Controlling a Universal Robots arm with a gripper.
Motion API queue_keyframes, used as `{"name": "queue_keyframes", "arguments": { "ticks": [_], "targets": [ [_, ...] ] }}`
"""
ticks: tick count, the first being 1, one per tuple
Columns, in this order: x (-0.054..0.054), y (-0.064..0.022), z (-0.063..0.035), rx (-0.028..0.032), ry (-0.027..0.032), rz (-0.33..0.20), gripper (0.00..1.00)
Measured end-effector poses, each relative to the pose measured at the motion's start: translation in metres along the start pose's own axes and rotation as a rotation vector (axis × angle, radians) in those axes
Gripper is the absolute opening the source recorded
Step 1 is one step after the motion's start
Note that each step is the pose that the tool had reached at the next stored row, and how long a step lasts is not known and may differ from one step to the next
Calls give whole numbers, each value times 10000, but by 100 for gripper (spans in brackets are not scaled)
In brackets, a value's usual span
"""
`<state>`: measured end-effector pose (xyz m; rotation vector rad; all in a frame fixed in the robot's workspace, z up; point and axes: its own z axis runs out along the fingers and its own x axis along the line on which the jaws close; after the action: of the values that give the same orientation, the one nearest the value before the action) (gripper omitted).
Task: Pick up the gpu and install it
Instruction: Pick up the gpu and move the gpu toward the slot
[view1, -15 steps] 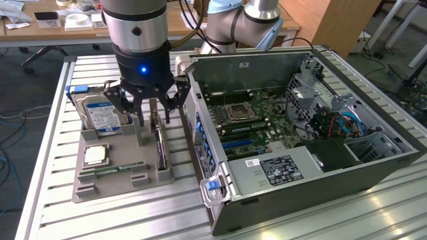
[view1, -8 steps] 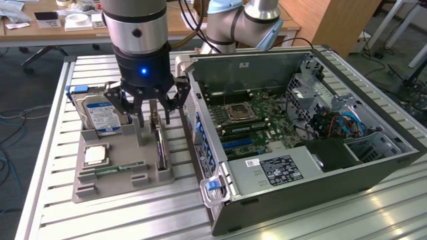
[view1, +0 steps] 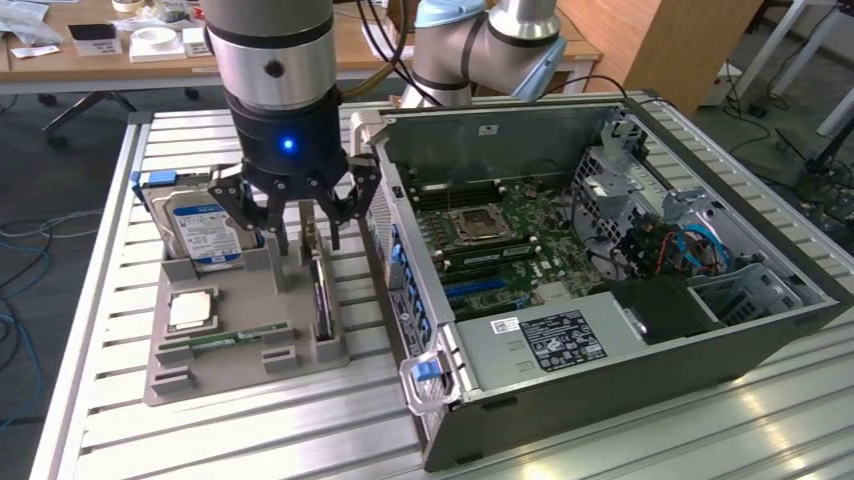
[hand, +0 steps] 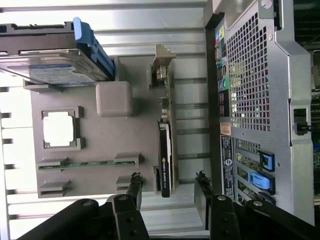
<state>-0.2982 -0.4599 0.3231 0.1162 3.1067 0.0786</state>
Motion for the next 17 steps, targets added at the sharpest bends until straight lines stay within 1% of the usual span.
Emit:
{"name": "queue_keyframes", "arguments": {
  "ticks": [17],
  "targets": [
    [1, -2, 44, 1, 1, 0, 55]
  ]
}}
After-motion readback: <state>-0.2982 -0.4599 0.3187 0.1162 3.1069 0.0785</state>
